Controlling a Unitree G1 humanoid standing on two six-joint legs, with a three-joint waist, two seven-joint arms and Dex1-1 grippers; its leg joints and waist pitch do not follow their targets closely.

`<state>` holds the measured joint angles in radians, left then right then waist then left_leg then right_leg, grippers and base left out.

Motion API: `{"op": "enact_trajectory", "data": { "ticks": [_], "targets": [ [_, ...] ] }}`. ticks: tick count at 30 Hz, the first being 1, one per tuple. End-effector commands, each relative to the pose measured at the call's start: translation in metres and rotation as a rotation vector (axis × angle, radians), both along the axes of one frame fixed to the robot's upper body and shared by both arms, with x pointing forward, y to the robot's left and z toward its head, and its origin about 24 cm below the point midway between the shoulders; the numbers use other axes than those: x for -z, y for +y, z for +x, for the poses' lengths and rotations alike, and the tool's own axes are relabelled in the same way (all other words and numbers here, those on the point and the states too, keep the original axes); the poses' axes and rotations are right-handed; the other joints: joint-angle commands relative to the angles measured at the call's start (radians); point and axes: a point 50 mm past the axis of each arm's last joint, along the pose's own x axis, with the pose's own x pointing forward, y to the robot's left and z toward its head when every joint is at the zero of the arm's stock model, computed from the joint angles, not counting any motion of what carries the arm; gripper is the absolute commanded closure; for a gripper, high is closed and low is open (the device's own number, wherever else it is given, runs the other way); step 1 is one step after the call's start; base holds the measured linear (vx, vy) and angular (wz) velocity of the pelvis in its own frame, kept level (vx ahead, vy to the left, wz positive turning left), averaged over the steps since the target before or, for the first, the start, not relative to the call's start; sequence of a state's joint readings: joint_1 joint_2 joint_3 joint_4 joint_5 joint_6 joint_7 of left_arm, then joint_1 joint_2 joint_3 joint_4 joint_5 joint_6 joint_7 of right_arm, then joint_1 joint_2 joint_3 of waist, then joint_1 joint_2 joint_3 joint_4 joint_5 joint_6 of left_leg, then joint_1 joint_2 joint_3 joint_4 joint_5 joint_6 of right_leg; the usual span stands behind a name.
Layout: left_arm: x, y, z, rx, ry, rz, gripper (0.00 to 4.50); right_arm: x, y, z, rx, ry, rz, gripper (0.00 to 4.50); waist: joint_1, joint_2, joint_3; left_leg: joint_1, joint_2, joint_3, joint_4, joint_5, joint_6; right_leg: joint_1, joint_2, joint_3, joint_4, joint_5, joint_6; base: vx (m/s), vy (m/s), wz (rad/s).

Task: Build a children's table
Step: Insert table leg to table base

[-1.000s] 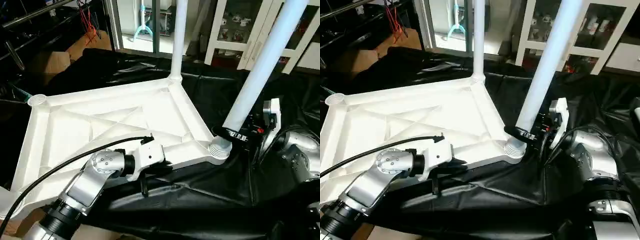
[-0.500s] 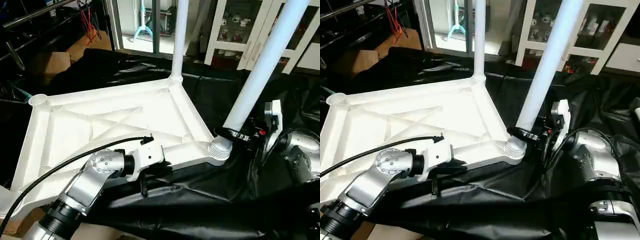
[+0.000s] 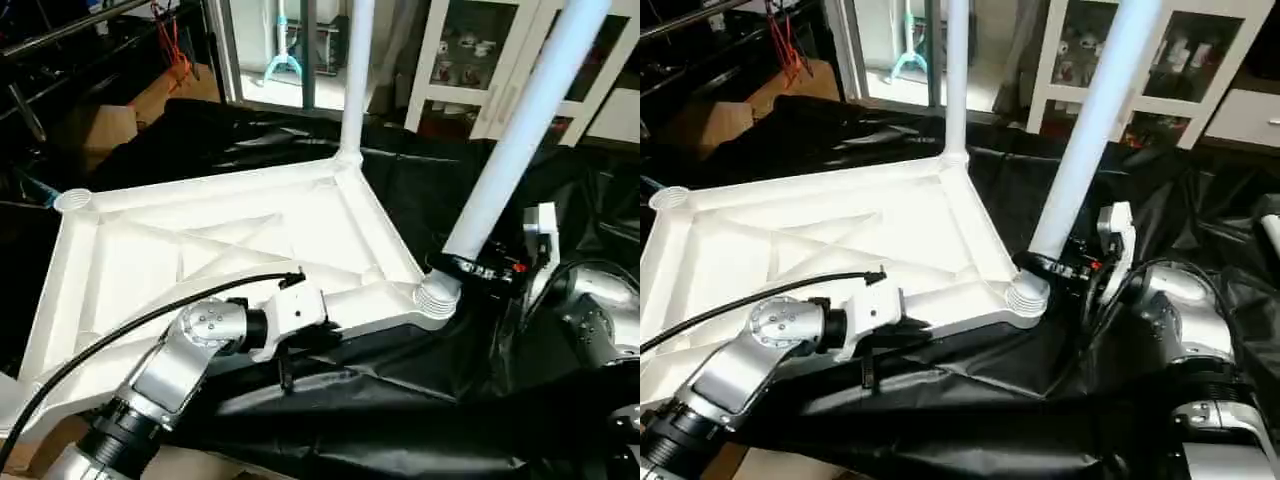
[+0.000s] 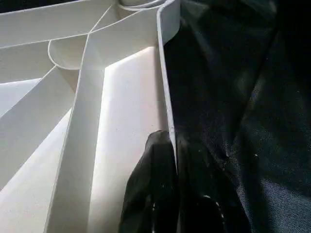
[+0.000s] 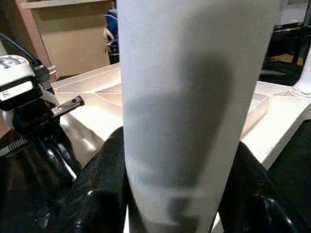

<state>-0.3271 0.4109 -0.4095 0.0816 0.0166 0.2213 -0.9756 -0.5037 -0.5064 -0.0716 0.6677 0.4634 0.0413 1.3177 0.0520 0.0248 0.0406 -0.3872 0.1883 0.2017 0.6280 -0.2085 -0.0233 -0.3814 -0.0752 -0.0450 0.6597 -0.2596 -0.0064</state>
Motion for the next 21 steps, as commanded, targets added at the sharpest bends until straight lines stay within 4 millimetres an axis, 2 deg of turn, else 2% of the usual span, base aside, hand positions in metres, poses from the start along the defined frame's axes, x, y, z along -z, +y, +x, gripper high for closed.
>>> {"op": "enact_trajectory", "data": {
  "ticks": [1, 5, 8, 10, 21],
  "targets": [
    [0.017, -0.006, -0.014, 0.065, 0.084, 0.021, 4.5, 0.003, -0.012, 0.007, 0.163, 0.036, -0.009, 2.61, -0.004, -0.03, -0.055, 0.013, 0.045, -0.021, -0.057, 0.009, 0.157, 0.038, -0.063, 0.037, -0.074, 0.069, -0.278, 0.0, 0.0, 0.0],
    [0.018, -0.007, -0.014, 0.067, 0.082, 0.022, 4.5, 0.01, -0.015, 0.011, 0.274, 0.071, 0.002, 2.64, -0.014, -0.029, -0.051, 0.018, 0.046, -0.022, -0.064, -0.046, 0.122, 0.036, -0.063, 0.039, -0.084, -0.007, -0.274, 0.0, 0.0, 0.0],
    [0.018, -0.007, -0.015, 0.068, 0.084, 0.022, 4.5, 0.013, -0.018, 0.013, 0.358, 0.091, 0.038, 2.65, -0.019, -0.029, -0.051, 0.018, 0.047, -0.023, -0.066, -0.053, 0.106, 0.036, -0.063, 0.04, -0.084, -0.003, -0.27, 0.0, 0.0, 0.0],
    [0.019, -0.007, -0.016, 0.069, 0.085, 0.022, 4.5, 0.013, -0.018, 0.014, 0.365, 0.097, 0.037, 2.65, -0.022, -0.033, -0.049, 0.017, 0.046, -0.022, -0.067, -0.054, 0.108, 0.036, -0.062, 0.04, -0.085, 0.009, -0.269, 0.0, 0.0, 0.0],
    [0.02, -0.008, -0.016, 0.071, 0.084, 0.029, 4.5, 0.016, -0.008, 0.001, 0.205, 0.002, -0.096, 2.65, -0.024, -0.034, -0.044, 0.016, 0.047, -0.022, -0.072, -0.095, 0.096, 0.033, -0.065, 0.043, -0.094, -0.041, -0.253, 0.0, 0.0, 0.0]
  ]
}}
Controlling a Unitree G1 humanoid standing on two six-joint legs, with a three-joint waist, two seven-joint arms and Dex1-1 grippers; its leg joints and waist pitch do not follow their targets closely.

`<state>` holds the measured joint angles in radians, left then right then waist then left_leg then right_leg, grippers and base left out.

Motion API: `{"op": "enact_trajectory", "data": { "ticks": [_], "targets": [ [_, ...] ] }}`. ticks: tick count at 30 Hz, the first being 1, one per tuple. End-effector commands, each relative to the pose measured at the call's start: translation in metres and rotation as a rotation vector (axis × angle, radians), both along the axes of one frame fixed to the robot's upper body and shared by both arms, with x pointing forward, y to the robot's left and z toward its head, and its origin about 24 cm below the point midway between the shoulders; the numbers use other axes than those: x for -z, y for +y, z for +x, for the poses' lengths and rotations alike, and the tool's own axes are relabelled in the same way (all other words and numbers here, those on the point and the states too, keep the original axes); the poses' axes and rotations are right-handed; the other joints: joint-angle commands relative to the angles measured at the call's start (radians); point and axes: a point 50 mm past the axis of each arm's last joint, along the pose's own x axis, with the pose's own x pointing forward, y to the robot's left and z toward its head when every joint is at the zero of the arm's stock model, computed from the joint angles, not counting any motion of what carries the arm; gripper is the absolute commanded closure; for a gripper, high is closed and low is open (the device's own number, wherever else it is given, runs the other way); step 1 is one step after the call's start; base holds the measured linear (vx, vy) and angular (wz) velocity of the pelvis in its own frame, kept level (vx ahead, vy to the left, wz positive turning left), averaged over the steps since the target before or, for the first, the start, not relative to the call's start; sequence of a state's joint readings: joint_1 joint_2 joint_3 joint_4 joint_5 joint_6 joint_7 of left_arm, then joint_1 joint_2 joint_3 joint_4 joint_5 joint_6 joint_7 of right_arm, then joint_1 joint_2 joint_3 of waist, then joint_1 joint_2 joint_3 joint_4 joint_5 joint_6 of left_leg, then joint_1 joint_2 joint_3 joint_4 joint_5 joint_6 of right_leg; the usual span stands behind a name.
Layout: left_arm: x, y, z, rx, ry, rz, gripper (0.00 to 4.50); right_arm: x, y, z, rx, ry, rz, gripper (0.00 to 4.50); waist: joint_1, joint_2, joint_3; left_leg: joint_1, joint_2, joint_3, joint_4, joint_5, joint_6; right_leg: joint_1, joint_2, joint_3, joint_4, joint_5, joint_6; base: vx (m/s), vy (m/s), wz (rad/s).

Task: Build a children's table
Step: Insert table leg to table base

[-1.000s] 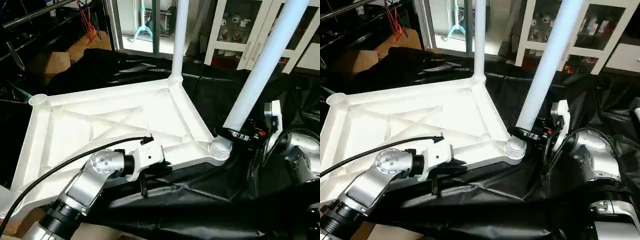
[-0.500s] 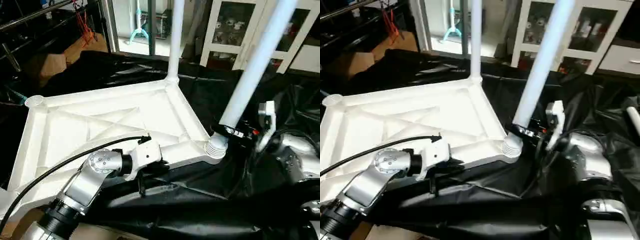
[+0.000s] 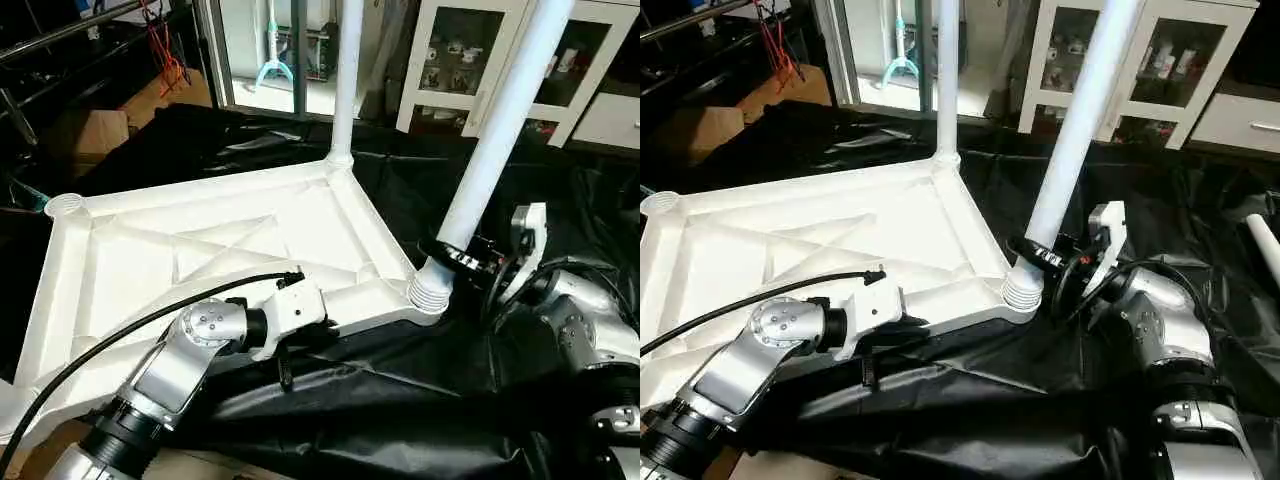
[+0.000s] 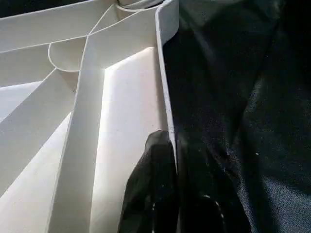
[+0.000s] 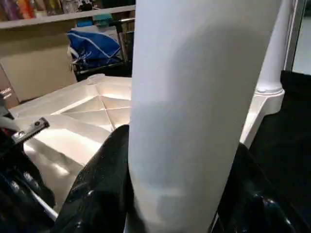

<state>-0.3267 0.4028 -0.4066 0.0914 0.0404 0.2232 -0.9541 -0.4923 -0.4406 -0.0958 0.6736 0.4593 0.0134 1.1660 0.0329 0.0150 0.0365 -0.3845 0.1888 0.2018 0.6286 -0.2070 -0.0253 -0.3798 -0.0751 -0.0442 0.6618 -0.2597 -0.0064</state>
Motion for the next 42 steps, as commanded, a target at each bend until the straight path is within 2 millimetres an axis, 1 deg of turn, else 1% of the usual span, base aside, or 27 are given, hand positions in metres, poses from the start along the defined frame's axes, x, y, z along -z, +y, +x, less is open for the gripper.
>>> {"op": "enact_trajectory", "data": {
  "ticks": [1, 2, 3, 5, 7, 8, 11, 12, 14, 16, 19, 21, 22, 23, 24, 25, 27, 28, 30, 33, 34, 35, 37, 38, 39, 40, 42],
  "targets": [
    [0.018, -0.008, -0.017, 0.095, 0.095, 0.013, 4.5, 0.008, -0.014, -0.007, 0.021, -0.017, -0.174, 2.65, -0.004, -0.024, -0.041, 0.014, 0.048, -0.023, -0.073, -0.099, 0.097, 0.031, -0.065, 0.042, -0.096, -0.046, -0.251, 0.0, 0.0, 0.0],
    [0.018, -0.008, -0.017, 0.094, 0.094, 0.014, 4.5, 0.009, -0.011, -0.01, -0.002, -0.033, -0.19, 2.65, -0.006, -0.029, -0.041, 0.014, 0.048, -0.022, -0.072, -0.099, 0.098, 0.032, -0.065, 0.042, -0.096, -0.04, -0.25, 0.0, 0.0, 0.0],
    [0.018, -0.008, -0.017, 0.094, 0.094, 0.014, 4.5, 0.01, -0.01, -0.01, -0.012, -0.041, -0.196, 2.65, -0.004, -0.026, -0.041, 0.014, 0.048, -0.023, -0.073, -0.096, 0.099, 0.032, -0.066, 0.042, -0.095, -0.038, -0.251, 0.0, 0.0, 0.0],
    [0.018, -0.008, -0.016, 0.088, 0.087, 0.016, 4.5, 0.014, -0.002, -0.017, -0.05, -0.083, -0.196, 2.65, -0.002, -0.027, -0.043, 0.014, 0.048, -0.022, -0.072, -0.081, 0.112, 0.033, -0.065, 0.043, -0.093, -0.008, -0.25, 0.0, 0.0, 0.0],
    [0.017, -0.008, -0.015, 0.083, 0.083, 0.015, 4.5, 0.016, 0.001, -0.02, -0.046, -0.095, -0.171, 2.65, -0.003, -0.028, -0.042, 0.01, 0.048, -0.024, -0.072, -0.063, 0.122, 0.033, -0.064, 0.041, -0.091, 0.016, -0.241, 0.0, 0.0, 0.0],
    [0.017, -0.008, -0.015, 0.079, 0.08, 0.015, 4.5, 0.018, 0.003, -0.022, -0.045, -0.094, -0.153, 2.65, -0.004, -0.029, -0.042, 0.015, 0.048, -0.022, -0.073, -0.074, 0.125, 0.031, -0.065, 0.042, -0.094, 0.004, -0.244, 0.0, 0.0, 0.0],
    [0.017, -0.008, -0.014, 0.074, 0.077, 0.016, 4.5, 0.028, 0.007, -0.031, -0.065, -0.064, -0.129, 2.66, -0.002, -0.027, -0.042, 0.014, 0.049, -0.023, -0.075, -0.073, 0.128, 0.031, -0.064, 0.042, -0.093, 0.003, -0.244, 0.0, 0.0, 0.0],
    [0.018, -0.008, -0.015, 0.076, 0.078, 0.017, 4.5, 0.037, 0.01, -0.038, -0.104, -0.047, -0.153, 2.66, -0.001, -0.027, -0.042, 0.014, 0.05, -0.023, -0.075, -0.075, 0.127, 0.031, -0.063, 0.042, -0.095, 0.007, -0.242, 0.0, 0.0, 0.0],
    [0.018, -0.008, -0.015, 0.079, 0.081, 0.018, 4.5, 0.045, 0.013, -0.046, -0.151, -0.03, -0.196, 2.66, -0.002, -0.023, -0.043, 0.015, 0.049, -0.023, -0.076, -0.079, 0.124, 0.032, -0.063, 0.042, -0.095, 0.017, -0.244, 0.0, 0.0, 0.0],
    [0.018, -0.008, -0.015, 0.083, 0.082, 0.019, 4.5, 0.049, 0.014, -0.049, -0.136, -0.011, -0.182, 2.66, -0.002, -0.025, -0.044, 0.016, 0.05, -0.023, -0.077, -0.081, 0.124, 0.033, -0.063, 0.042, -0.096, 0.027, -0.241, 0.0, 0.0, 0.0],
    [0.018, -0.007, -0.015, 0.085, 0.084, 0.02, 4.5, 0.053, 0.008, -0.049, -0.103, 0.008, -0.192, 2.66, -0.003, -0.024, -0.043, 0.018, 0.051, -0.025, -0.082, -0.103, 0.113, 0.033, -0.062, 0.041, -0.098, 0.014, -0.245, 0.0, 0.0, 0.0],
    [0.018, -0.006, -0.015, 0.086, 0.085, 0.022, 4.5, 0.054, 0.006, -0.049, -0.084, 0.032, -0.179, 2.66, -0.004, -0.024, -0.039, 0.022, 0.051, -0.025, -0.087, -0.134, 0.098, 0.034, -0.063, 0.041, -0.106, -0.03, -0.242, 0.0, 0.0, 0.0],
    [0.018, -0.006, -0.015, 0.087, 0.087, 0.022, 4.5, 0.054, 0.005, -0.048, -0.069, 0.044, -0.161, 2.66, -0.004, -0.024, -0.036, 0.026, 0.051, -0.025, -0.092, -0.157, 0.086, 0.034, -0.063, 0.04, -0.112, -0.067, -0.238, 0.0, 0.0, 0.0],
    [0.018, -0.006, -0.015, 0.089, 0.09, 0.022, 4.5, 0.054, 0.003, -0.046, -0.044, 0.063, -0.139, 2.66, -0.004, -0.024, -0.036, 0.027, 0.051, -0.025, -0.093, -0.164, 0.08, 0.035, -0.064, 0.041, -0.113, -0.079, -0.236, 0.0, 0.0, 0.0],
    [0.018, -0.005, -0.015, 0.09, 0.091, 0.022, 4.5, 0.054, 0.002, -0.046, -0.033, 0.073, -0.131, 2.66, -0.005, -0.024, -0.036, 0.027, 0.051, -0.026, -0.094, -0.166, 0.075, 0.037, -0.064, 0.042, -0.114, -0.086, -0.235, 0.0, 0.0, 0.0],
    [0.018, -0.005, -0.016, 0.09, 0.091, 0.022, 4.5, 0.054, 0.001, -0.045, -0.022, 0.082, -0.124, 2.66, -0.005, -0.022, -0.037, 0.027, 0.051, -0.026, -0.094, -0.156, 0.072, 0.038, -0.063, 0.043, -0.113, -0.069, -0.233, 0.0, 0.0, 0.0],
    [0.017, -0.005, -0.015, 0.092, 0.093, 0.023, 4.5, 0.055, -0.004, -0.041, 0.017, 0.128, -0.106, 2.66, -0.006, -0.021, -0.038, 0.026, 0.051, -0.028, -0.095, -0.147, 0.072, 0.039, -0.063, 0.042, -0.111, -0.048, -0.237, 0.0, 0.0, 0.0],
    [0.017, -0.005, -0.015, 0.092, 0.093, 0.023, 4.5, 0.055, -0.008, -0.039, 0.046, 0.163, -0.095, 2.66, -0.007, -0.019, -0.037, 0.026, 0.051, -0.028, -0.096, -0.151, 0.071, 0.038, -0.063, 0.042, -0.112, -0.051, -0.237, 0.0, 0.0, 0.0],
    [0.017, -0.004, -0.015, 0.094, 0.094, 0.024, 4.5, 0.055, -0.013, -0.035, 0.083, 0.198, -0.087, 2.66, -0.01, -0.02, -0.035, 0.027, 0.05, -0.028, -0.098, -0.174, 0.061, 0.037, -0.063, 0.042, -0.116, -0.091, -0.237, 0.0, 0.0, 0.0],
    [0.017, -0.004, -0.015, 0.094, 0.094, 0.024, 4.5, 0.054, -0.018, -0.032, 0.086, 0.213, -0.111, 2.66, -0.011, -0.02, -0.033, 0.028, 0.051, -0.028, -0.101, -0.197, 0.045, 0.035, -0.064, 0.042, -0.121, -0.135, -0.233, 0.0, 0.0, 0.0],
    [0.017, -0.004, -0.015, 0.094, 0.094, 0.024, 4.5, 0.054, -0.019, -0.032, 0.084, 0.215, -0.116, 2.66, -0.009, -0.021, -0.032, 0.03, 0.053, -0.028, -0.102, -0.206, 0.04, 0.033, -0.065, 0.043, -0.123, -0.146, -0.227, 0.0, 0.0, 0.0],
    [0.017, -0.004, -0.015, 0.094, 0.095, 0.024, 4.5, 0.053, -0.02, -0.032, 0.084, 0.23, -0.11, 2.66, -0.01, -0.024, -0.032, 0.029, 0.053, -0.028, -0.104, -0.213, 0.036, 0.034, -0.065, 0.043, -0.124, -0.155, -0.223, 0.0, 0.0, 0.0],
    [0.017, -0.004, -0.015, 0.092, 0.095, 0.025, 4.5, 0.054, -0.02, -0.032, 0.067, 0.251, -0.126, 2.66, -0.01, -0.023, -0.031, 0.03, 0.054, -0.03, -0.106, -0.22, 0.031, 0.033, -0.065, 0.043, -0.125, -0.167, -0.219, 0.0, 0.0, 0.0],
    [0.017, -0.004, -0.015, 0.092, 0.096, 0.025, 4.5, 0.056, -0.02, -0.033, 0.055, 0.271, -0.14, 2.66, -0.011, -0.025, -0.031, 0.03, 0.053, -0.029, -0.106, -0.222, 0.031, 0.032, -0.065, 0.044, -0.126, -0.169, -0.218, 0.0, 0.0, 0.0],
    [0.017, -0.003, -0.015, 0.092, 0.096, 0.025, 4.5, 0.057, -0.02, -0.034, 0.042, 0.285, -0.154, 2.66, -0.011, -0.023, -0.03, 0.03, 0.053, -0.029, -0.106, -0.219, 0.029, 0.031, -0.065, 0.043, -0.126, -0.172, -0.222, 0.0, 0.0, 0.0],
    [0.017, -0.003, -0.016, 0.091, 0.098, 0.025, 4.5, 0.059, -0.019, -0.036, 0.027, 0.315, -0.159, 2.66, -0.011, -0.027, -0.029, 0.029, 0.053, -0.028, -0.107, -0.225, 0.03, 0.03, -0.065, 0.044, -0.127, -0.175, -0.22, 0.0, 0.0, 0.0],
    [0.017, -0.003, -0.016, 0.091, 0.099, 0.025, 4.5, 0.061, -0.019, -0.037, 0.017, 0.334, -0.16, 2.66, -0.009, -0.025, -0.03, 0.03, 0.054, -0.029, -0.108, -0.223, 0.029, 0.031, -0.066, 0.045, -0.127, -0.173, -0.216, 0.0, 0.0, 0.0]
  ]
}}
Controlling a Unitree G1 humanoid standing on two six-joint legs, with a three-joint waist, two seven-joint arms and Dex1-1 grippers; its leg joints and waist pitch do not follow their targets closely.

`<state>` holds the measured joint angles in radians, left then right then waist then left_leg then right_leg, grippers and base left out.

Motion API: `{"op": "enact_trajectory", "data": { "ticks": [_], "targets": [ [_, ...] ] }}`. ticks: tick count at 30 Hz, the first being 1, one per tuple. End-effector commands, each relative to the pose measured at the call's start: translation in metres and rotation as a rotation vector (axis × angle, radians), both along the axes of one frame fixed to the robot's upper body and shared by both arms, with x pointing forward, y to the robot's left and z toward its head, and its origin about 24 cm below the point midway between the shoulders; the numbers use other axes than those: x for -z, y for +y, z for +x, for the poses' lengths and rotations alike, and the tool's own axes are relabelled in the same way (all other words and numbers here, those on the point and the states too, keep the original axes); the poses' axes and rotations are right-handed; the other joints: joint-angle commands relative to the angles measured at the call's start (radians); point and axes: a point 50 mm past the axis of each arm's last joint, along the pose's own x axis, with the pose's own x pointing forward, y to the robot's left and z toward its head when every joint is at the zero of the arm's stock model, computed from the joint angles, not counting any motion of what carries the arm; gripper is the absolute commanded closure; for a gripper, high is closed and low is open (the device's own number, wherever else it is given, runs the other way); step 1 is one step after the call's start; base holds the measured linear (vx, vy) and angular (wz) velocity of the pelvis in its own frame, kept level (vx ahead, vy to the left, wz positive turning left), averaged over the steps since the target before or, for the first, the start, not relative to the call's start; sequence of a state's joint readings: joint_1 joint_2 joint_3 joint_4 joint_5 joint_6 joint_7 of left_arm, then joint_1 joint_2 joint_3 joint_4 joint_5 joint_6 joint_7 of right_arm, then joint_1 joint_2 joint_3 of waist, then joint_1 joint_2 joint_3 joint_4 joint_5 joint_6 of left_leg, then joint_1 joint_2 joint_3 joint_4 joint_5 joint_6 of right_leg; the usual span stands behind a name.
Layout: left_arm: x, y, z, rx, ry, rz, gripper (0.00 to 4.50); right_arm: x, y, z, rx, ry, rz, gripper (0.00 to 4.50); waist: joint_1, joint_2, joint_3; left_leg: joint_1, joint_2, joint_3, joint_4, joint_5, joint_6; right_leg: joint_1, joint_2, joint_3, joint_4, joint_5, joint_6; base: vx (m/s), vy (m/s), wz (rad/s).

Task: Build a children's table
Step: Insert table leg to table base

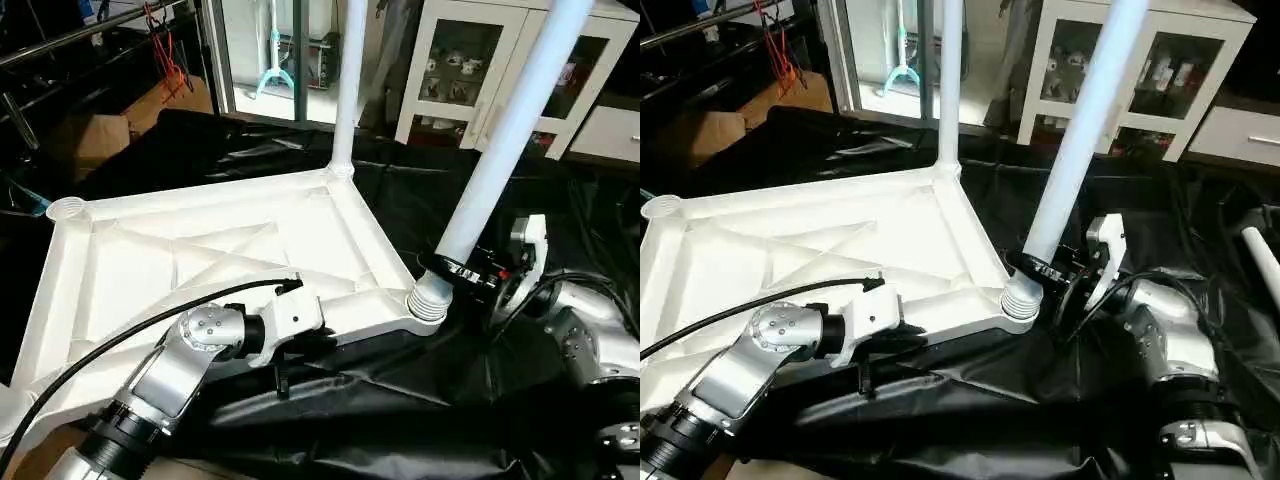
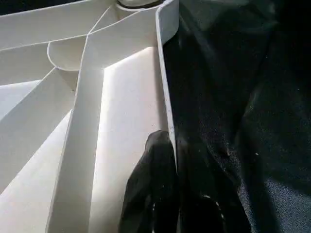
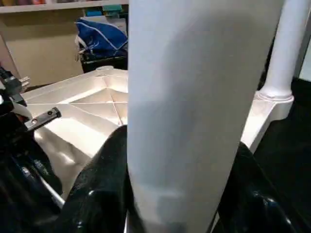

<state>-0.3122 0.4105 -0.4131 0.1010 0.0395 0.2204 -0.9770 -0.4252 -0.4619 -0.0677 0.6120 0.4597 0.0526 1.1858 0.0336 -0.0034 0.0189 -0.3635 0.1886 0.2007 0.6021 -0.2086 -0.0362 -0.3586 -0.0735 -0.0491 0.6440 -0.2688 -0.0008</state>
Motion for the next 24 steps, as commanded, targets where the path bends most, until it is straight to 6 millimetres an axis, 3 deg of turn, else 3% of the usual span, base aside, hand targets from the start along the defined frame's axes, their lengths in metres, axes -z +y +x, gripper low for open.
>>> {"op": "enact_trajectory", "data": {
  "ticks": [1, 6, 8, 12, 17, 24],
  "targets": [
    [0.011, -0.006, -0.012, 0.075, 0.066, 0.012, 4.5, 0.051, -0.016, -0.025, 0.049, 0.294, -0.134, 2.66, -0.01, -0.007, -0.011, 0.009, 0.054, -0.028, -0.082, -0.223, 0.039, 0.009, -0.067, 0.05, -0.11, -0.162, -0.221, 0.0, 0.0, 0.0],
    [0.011, -0.004, -0.012, 0.071, 0.066, 0.015, 4.5, 0.044, -0.02, -0.023, 0.057, 0.297, -0.083, 2.66, -0.009, -0.008, -0.005, 0.021, 0.057, -0.03, -0.092, -0.289, 0.016, 0.006, -0.071, 0.05, -0.124, -0.253, -0.209, 0.0, 0.0, 0.0],
    [0.011, -0.003, -0.011, 0.069, 0.065, 0.018, 4.5, 0.042, -0.024, -0.023, 0.047, 0.289, -0.117, 2.66, -0.008, -0.009, -0.009, 0.024, 0.057, -0.027, -0.092, -0.27, 0.015, 0.008, -0.07, 0.051, -0.123, -0.212, -0.216, 0.0, 0.0, 0.0],
    [0.01, -0.004, -0.01, 0.068, 0.063, 0.018, 4.5, 0.046, -0.024, -0.028, 0.007, 0.292, -0.171, 2.66, -0.008, -0.008, -0.012, 0.015, 0.057, -0.027, -0.088, -0.187, 0.046, 0.017, -0.069, 0.047, -0.111, -0.081, -0.238, 0.0, 0.0, 0.0],
    [0.011, -0.005, -0.01, 0.068, 0.059, 0.016, 4.5, 0.054, -0.019, -0.035, -0.02, 0.248, -0.244, 2.66, -0.006, -0.009, -0.006, 0.021, 0.059, -0.024, -0.091, -0.225, 0.043, 0.011, -0.071, 0.05, -0.12, -0.141, -0.235, 0.0, 0.0, 0.0],
    [0.011, -0.005, -0.01, 0.069, 0.059, 0.017, 4.5, 0.057, -0.016, -0.037, -0.028, 0.242, -0.254, 2.66, -0.01, -0.01, -0.005, 0.018, 0.06, -0.029, -0.097, -0.246, 0.031, 0.013, -0.07, 0.05, -0.122, -0.168, -0.222, 0.0, 0.0, 0.0]
  ]
}}
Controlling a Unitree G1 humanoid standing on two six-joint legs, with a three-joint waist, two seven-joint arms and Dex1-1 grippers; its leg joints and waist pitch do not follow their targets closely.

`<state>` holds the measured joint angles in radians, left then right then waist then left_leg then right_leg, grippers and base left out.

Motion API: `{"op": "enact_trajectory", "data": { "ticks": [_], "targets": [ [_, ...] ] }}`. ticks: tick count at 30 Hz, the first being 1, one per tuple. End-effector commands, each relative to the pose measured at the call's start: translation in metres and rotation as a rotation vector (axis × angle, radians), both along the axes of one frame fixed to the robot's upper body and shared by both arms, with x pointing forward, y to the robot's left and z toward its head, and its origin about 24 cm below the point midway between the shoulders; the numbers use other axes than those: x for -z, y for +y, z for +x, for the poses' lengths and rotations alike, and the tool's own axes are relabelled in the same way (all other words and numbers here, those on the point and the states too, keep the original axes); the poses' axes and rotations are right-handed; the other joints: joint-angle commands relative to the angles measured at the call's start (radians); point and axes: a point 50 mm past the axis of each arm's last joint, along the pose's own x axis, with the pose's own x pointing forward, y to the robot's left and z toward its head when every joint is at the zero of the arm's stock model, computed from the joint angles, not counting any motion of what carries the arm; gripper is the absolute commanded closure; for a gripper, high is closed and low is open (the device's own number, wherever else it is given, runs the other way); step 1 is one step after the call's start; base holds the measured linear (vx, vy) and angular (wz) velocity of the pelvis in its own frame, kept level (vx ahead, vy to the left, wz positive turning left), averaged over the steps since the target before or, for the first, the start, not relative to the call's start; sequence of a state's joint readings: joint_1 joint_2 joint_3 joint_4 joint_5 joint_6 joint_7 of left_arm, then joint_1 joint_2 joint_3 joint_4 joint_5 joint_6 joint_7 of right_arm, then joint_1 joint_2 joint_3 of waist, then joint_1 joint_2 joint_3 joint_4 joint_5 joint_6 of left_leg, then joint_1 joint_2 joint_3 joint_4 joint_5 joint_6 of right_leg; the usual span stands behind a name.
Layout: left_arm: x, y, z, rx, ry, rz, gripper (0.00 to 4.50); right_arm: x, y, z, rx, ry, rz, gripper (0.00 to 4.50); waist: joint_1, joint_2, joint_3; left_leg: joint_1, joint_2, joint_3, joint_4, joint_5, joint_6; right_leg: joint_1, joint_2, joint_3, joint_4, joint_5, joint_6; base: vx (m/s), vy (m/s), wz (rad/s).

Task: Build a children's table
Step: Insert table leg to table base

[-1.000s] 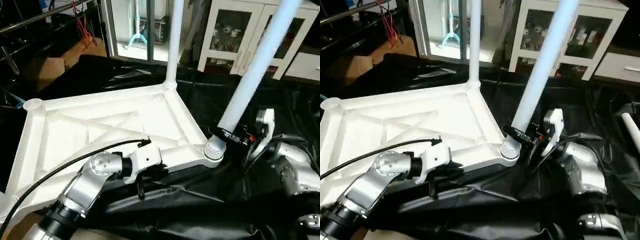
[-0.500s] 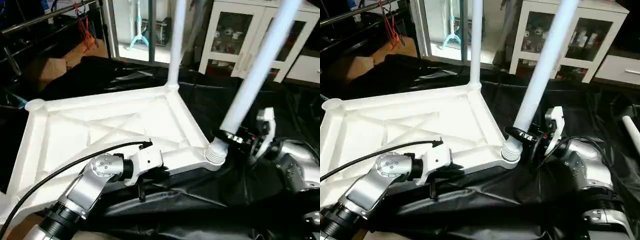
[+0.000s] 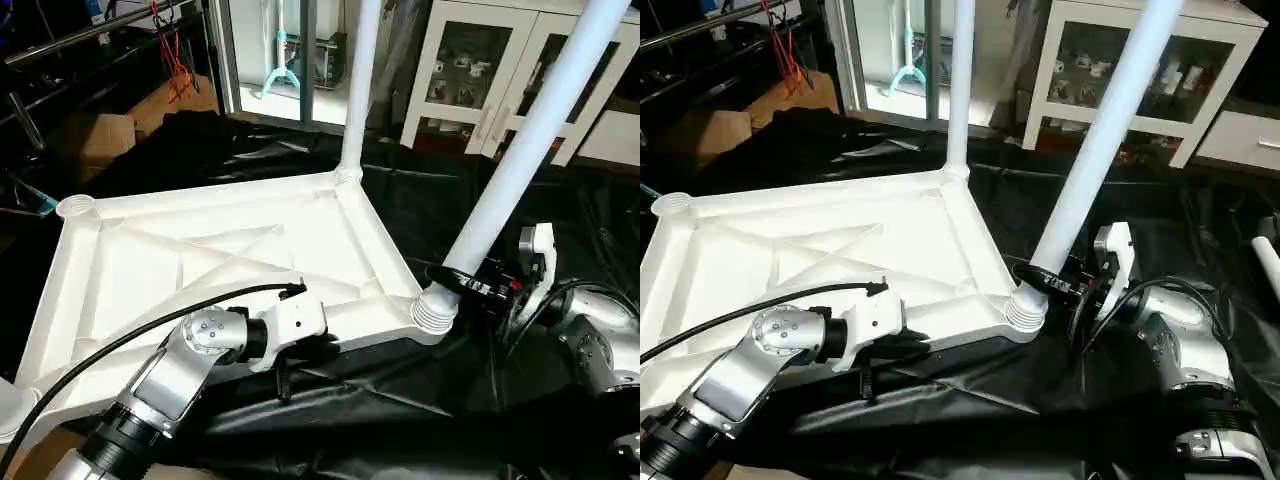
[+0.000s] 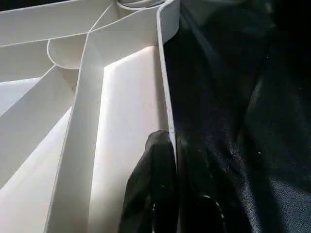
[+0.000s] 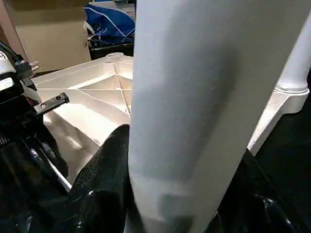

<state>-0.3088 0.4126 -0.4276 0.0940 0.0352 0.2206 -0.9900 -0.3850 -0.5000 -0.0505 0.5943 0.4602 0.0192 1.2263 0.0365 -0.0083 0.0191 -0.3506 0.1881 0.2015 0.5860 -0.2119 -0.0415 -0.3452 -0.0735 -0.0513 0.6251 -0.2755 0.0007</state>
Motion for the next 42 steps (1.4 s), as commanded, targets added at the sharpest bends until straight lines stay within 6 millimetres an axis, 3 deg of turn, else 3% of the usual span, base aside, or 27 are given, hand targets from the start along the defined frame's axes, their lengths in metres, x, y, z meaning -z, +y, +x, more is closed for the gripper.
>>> {"op": "enact_trajectory", "data": {
  "ticks": [1, 19, 26, 27, 34, 42],
  "targets": [
    [0.01, -0.003, -0.007, 0.044, 0.047, 0.017, 4.5, 0.054, -0.008, -0.027, 0.013, 0.247, -0.215, 2.66, -0.013, -0.005, -0.005, 0.004, 0.06, -0.03, -0.082, -0.243, 0.036, 0.0, -0.071, 0.052, -0.103, -0.164, -0.222, 0.0, 0.0, 0.0],
    [0.01, -0.003, -0.007, 0.044, 0.047, 0.017, 4.5, 0.054, -0.008, -0.027, 0.013, 0.247, -0.215, 2.66, -0.015, -0.006, 0.001, 0.007, 0.062, -0.032, -0.09, -0.297, 0.018, -0.01, -0.073, 0.056, -0.116, -0.251, -0.196, 0.0, 0.0, 0.0],
    [0.01, -0.003, -0.007, 0.044, 0.047, 0.018, 4.5, 0.055, -0.007, -0.028, 0.008, 0.236, -0.219, 2.66, -0.015, -0.004, 0.001, 0.006, 0.063, -0.032, -0.092, -0.286, 0.02, -0.009, -0.073, 0.055, -0.116, -0.232, -0.198, 0.0, 0.0, 0.0],
    [0.01, -0.002, -0.007, 0.044, 0.048, 0.021, 4.5, 0.056, 0.001, -0.03, 0.001, 0.18, -0.2, 2.66, -0.014, -0.003, -0.001, 0.006, 0.063, -0.031, -0.092, -0.284, 0.02, -0.009, -0.075, 0.055, -0.116, -0.225, -0.197, 0.0, 0.0, 0.0],
    [0.01, 0.0, -0.007, 0.045, 0.052, 0.028, 4.5, 0.055, 0.011, -0.032, -0.022, 0.109, -0.172, 2.66, -0.02, -0.004, -0.009, 0.003, 0.062, -0.03, -0.091, -0.218, 0.036, 0.002, -0.066, 0.054, -0.106, -0.088, -0.211, 0.0, 0.0, 0.0],
    [0.01, 0.001, -0.007, 0.046, 0.053, 0.029, 4.5, 0.055, 0.012, -0.032, -0.018, 0.086, -0.18, 2.66, -0.019, -0.003, -0.009, 0.008, 0.063, -0.028, -0.092, -0.248, 0.023, 0.0, -0.064, 0.058, -0.109, -0.112, -0.215, 0.0, 0.0, 0.0]
  ]
}}
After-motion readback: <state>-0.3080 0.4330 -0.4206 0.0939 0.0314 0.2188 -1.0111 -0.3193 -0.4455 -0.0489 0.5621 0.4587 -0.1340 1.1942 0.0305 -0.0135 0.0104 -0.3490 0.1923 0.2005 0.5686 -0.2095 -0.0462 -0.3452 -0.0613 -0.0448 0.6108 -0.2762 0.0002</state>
